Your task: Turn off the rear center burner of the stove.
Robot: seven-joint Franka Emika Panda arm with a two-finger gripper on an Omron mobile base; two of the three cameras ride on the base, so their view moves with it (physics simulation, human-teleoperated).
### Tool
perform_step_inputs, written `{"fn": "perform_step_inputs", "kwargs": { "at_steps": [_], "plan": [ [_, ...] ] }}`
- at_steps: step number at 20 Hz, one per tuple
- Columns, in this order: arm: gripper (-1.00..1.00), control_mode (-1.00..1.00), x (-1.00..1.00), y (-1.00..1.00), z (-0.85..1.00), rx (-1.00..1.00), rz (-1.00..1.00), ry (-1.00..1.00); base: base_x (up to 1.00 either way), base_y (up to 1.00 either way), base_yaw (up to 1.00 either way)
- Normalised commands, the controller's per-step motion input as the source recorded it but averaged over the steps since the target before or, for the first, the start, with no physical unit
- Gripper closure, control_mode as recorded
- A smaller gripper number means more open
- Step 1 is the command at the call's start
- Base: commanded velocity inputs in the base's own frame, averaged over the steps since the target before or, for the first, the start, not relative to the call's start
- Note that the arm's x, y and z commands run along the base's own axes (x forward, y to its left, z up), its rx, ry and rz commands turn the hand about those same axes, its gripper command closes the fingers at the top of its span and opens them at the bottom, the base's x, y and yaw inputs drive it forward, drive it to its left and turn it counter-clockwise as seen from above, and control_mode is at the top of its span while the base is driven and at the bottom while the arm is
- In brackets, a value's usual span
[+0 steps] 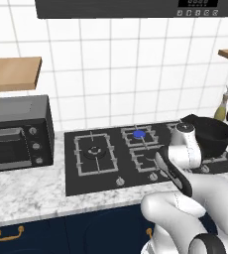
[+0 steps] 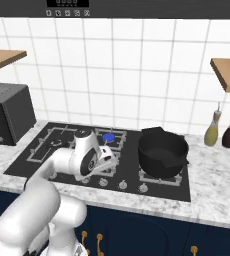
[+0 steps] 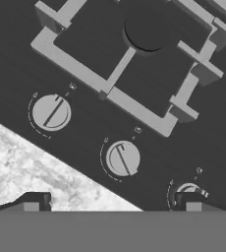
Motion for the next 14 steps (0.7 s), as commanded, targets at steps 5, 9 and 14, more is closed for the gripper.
{"fn": "perform_step_inputs", "kwargs": {
  "at_steps": [5,9,14],
  "plan": [
    [-1.00,-1.00,0.08,0.00,-0.28,0.00,0.00,0.14,0.00,0.00,0.00],
    [-1.00,-1.00,0.00,-0.05,-0.09,0.00,0.00,0.02,0.00,0.00,0.00],
    [-1.00,-1.00,0.06,-0.16,-0.25,0.00,0.00,0.00,0.00,0.00,0.00]
  ]
}}
